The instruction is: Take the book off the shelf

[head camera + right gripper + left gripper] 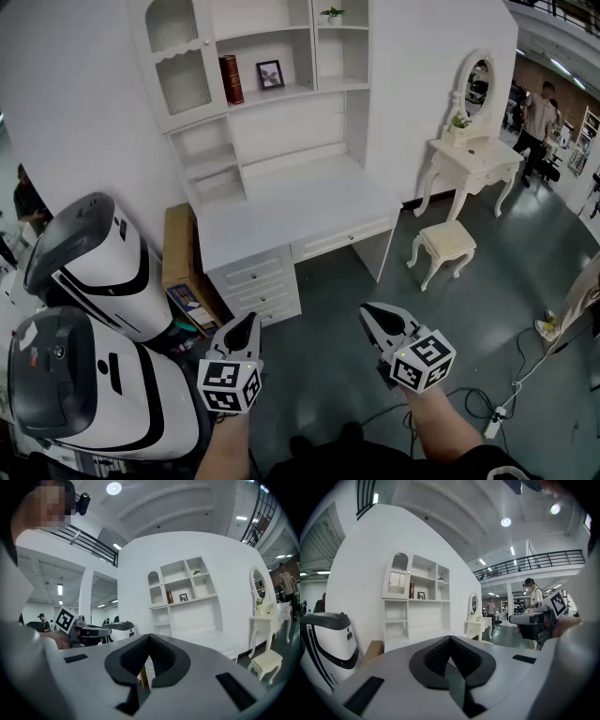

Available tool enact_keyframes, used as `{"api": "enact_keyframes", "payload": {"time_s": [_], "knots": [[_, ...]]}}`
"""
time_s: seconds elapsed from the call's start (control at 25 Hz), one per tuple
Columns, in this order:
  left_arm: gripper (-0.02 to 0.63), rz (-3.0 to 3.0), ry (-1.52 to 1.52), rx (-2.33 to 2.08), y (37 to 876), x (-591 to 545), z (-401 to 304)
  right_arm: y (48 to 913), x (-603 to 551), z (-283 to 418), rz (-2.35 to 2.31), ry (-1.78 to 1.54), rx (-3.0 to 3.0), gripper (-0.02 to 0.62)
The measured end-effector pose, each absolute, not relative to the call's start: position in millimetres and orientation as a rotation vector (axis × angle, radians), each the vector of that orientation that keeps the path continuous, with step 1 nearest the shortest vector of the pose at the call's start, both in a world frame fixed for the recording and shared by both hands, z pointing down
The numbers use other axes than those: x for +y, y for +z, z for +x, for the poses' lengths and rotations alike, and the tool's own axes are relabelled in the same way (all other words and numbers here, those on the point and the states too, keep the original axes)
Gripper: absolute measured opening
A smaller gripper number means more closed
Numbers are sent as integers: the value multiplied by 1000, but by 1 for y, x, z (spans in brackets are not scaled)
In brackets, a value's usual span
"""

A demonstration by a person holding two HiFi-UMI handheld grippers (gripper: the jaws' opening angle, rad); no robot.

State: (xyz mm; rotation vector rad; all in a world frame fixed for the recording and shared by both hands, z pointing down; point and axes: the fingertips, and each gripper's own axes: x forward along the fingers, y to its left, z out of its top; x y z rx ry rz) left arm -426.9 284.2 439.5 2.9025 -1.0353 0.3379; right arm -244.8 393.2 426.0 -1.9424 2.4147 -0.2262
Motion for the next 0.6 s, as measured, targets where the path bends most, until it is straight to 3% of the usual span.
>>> {"api": "enact_keyframes", "payload": {"time_s": [0.6], "knots": [[10,2935,284,-998,421,309,-372,413,419,-201,-1930,-171,2431,12]]}}
